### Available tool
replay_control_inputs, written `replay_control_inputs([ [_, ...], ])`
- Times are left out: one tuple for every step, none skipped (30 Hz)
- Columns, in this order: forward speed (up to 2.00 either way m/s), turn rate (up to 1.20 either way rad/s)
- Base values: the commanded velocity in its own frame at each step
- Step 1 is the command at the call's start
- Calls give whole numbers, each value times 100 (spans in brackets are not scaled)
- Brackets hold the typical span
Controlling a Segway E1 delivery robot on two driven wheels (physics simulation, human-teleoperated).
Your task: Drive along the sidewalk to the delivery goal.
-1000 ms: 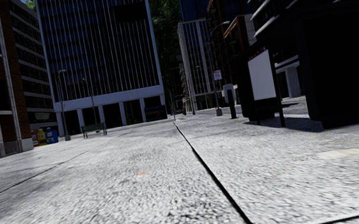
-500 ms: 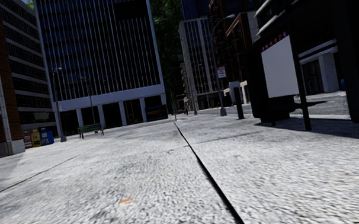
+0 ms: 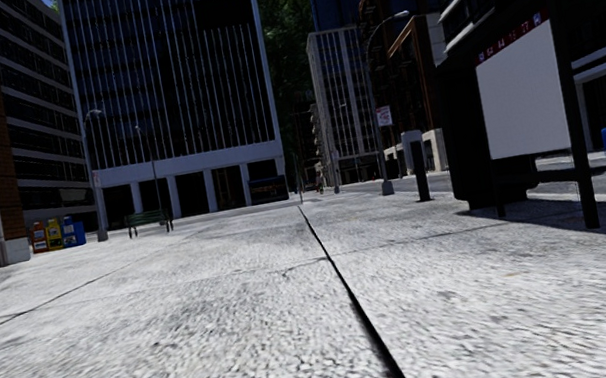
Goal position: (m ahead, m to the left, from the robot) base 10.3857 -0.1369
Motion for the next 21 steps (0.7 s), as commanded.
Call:
replay_control_inputs([
  [200,40],
  [200,21],
  [200,21],
  [200,1],
  [200,0],
  [200,0],
  [200,0],
  [200,0],
  [200,0],
  [200,0],
  [200,0],
  [200,0],
  [200,0],
  [200,0],
  [200,0],
  [200,0],
  [200,0],
  [200,0],
  [200,0],
  [200,0],
  [200,0],
])
